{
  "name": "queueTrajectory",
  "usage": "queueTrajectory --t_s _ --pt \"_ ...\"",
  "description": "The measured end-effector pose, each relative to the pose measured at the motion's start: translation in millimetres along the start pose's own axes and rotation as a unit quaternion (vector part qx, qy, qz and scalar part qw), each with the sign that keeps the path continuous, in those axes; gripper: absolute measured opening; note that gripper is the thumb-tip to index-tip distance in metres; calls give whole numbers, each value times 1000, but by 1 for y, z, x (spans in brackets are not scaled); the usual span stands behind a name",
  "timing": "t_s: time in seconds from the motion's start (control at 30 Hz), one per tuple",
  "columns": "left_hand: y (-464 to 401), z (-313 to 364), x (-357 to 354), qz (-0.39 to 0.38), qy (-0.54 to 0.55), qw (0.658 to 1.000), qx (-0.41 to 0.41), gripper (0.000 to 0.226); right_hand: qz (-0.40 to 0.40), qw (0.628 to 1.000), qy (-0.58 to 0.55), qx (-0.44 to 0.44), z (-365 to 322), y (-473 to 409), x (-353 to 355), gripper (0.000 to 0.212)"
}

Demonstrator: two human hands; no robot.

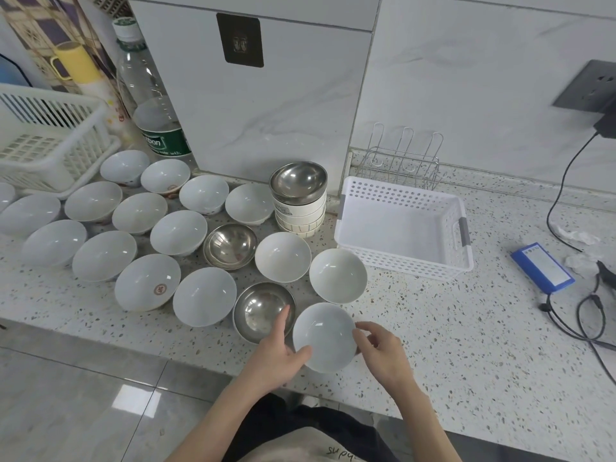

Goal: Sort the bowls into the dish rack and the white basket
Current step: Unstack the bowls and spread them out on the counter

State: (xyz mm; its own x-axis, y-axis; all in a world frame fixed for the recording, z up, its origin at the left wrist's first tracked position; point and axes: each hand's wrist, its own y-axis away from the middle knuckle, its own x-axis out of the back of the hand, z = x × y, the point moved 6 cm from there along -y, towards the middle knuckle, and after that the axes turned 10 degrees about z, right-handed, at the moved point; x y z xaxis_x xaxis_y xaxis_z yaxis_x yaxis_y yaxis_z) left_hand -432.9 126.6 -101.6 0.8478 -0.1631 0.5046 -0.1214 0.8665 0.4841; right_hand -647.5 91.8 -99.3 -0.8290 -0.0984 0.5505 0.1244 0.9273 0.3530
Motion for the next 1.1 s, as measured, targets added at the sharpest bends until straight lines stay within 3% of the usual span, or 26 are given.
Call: queueTrajectory --t_s 0.27,0.5,0.73,0.9,1.1 --pt "-17 18 42 -39 31 999 -4 71 152 986 -67 -9 -39 -8 23 10" --pt "-75 61 116 35 96 994 -34 49 163 982 -94 17 -99 -36 11 17" --pt "-163 125 172 134 43 988 -58 64 163 984 -71 21 -150 -60 -2 12" --pt "-205 142 172 110 8 992 -54 71 169 982 -83 17 -160 -60 -10 13" --pt "-221 138 164 78 30 994 -70 57 185 979 -87 -2 -154 -58 -18 12"
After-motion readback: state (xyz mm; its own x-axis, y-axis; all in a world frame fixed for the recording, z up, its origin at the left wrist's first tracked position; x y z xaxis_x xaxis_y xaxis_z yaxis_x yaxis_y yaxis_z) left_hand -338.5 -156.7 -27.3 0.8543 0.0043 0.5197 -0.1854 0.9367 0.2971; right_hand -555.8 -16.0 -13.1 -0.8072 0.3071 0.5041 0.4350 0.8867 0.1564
